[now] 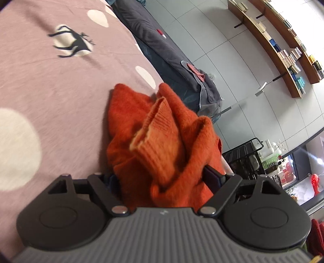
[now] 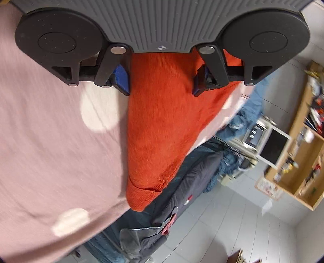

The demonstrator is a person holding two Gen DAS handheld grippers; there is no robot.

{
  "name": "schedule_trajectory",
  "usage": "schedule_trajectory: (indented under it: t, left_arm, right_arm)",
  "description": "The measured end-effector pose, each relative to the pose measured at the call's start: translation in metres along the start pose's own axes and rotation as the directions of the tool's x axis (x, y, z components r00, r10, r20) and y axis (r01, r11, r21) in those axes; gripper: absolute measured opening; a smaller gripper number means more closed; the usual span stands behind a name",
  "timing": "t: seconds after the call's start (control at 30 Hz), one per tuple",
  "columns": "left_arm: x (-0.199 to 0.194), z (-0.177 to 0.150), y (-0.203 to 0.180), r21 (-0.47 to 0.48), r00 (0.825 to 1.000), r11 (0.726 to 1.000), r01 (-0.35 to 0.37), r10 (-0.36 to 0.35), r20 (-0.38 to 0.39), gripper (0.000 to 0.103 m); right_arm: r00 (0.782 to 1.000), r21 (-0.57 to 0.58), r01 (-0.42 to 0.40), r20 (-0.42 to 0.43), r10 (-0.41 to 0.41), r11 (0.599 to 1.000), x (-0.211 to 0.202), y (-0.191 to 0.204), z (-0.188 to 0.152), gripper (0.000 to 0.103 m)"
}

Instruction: Fold small clothes

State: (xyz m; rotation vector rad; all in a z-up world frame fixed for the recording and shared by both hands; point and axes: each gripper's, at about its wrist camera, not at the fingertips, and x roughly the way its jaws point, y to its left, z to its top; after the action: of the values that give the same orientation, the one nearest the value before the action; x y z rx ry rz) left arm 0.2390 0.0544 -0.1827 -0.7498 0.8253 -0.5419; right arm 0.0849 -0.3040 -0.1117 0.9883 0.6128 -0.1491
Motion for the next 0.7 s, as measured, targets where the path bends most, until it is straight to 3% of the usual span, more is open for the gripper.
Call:
schedule_trajectory:
  t: [0.2, 0.37, 0.5, 0.7]
  left_arm:
    - [0.03, 0.02, -0.003, -0.014, 1.0, 1.0, -0.004, 0.003, -0.028, 0.08]
    - [0.04, 0.023, -0.008, 0.005, 0.999, 0.999, -0.039, 0.039, -0.02, 0.064]
    - [0.039, 0.022, -0.032, 0.15, 0.993, 0.983, -0.108, 0.114, -0.035, 0.052]
    - [0.018, 0.021, -0.075, 0.353, 0.982, 0.918, -0.182, 0.188, 0.02, 0.046]
  right_arm:
    - [1.0, 0.02, 0.01, -0.019, -0.01, 1.0, 0.027, -0.005, 0.02, 0.081]
    - [1.0, 0.002, 0.024, -0.013, -0.024, 1.0, 0.028, -0.005, 0.016, 0.06]
    - [0.998, -0.033, 0.063, 0.005, -0.063, 0.997, 0.02, 0.006, 0.011, 0.047]
    - [0.993, -0.292, 0.09, 0.096, -0.064, 0.952, -0.012, 0.066, -0.002, 0.04]
